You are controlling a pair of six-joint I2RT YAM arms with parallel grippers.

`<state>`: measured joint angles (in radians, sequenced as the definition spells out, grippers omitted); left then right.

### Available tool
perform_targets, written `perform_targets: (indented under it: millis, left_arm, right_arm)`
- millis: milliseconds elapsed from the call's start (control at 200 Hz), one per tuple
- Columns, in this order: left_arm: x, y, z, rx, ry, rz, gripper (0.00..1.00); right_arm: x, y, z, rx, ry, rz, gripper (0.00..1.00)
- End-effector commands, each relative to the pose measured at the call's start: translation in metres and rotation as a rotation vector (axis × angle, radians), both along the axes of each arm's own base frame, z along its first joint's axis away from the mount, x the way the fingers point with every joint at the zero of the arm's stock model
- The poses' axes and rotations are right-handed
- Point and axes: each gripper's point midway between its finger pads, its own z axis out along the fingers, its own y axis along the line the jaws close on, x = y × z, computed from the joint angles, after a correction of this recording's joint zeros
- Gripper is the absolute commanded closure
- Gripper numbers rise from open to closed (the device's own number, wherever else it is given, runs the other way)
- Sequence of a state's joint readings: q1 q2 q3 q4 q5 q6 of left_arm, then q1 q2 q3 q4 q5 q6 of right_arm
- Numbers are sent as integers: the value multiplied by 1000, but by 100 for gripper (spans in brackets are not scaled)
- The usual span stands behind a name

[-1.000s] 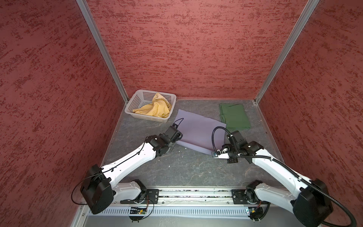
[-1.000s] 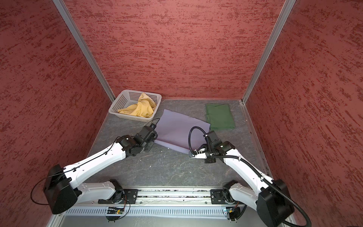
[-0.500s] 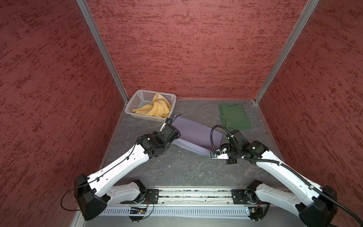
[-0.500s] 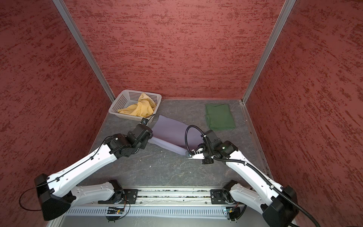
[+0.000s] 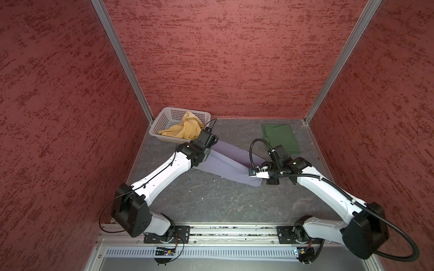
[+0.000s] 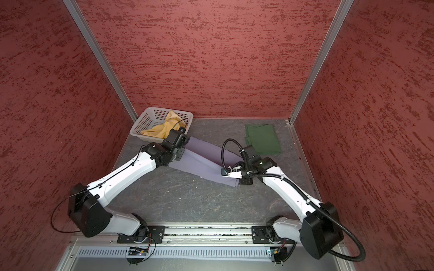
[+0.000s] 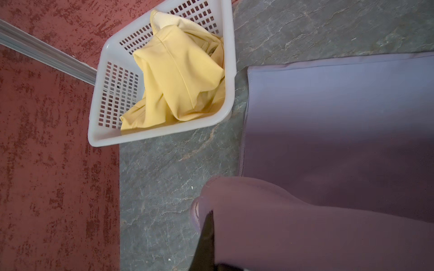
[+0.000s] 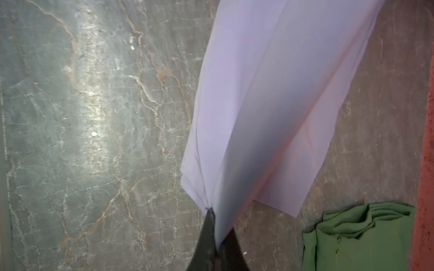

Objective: Fold and stack skirts
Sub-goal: Fold the skirt at the center of the table.

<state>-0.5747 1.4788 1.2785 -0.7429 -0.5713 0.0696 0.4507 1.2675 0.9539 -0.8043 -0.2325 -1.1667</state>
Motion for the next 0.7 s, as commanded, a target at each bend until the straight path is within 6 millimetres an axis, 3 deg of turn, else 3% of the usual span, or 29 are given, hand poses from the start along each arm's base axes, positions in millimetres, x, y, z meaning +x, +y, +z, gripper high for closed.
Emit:
perform_targets:
  millis: [0, 266, 321, 596, 691]
  left_arm:
    - [27, -6, 14, 6, -56, -16, 100]
    - [66, -24, -5, 45, -11, -49, 100]
    - [72, -26, -11, 56, 5, -48, 100]
    - [95, -35, -45, 66, 75, -40, 100]
    - [102, -37, -58, 63, 100, -37, 100]
  right_arm:
    - [18, -7, 1, -16, -8, -16, 100]
    - [51, -15, -1, 18, 27, -44, 100]
    - [58, -17, -11, 12, 56, -51, 100]
    - [86, -25, -28, 32, 80, -66, 100]
    - [96, -27, -31, 42, 72, -76, 94]
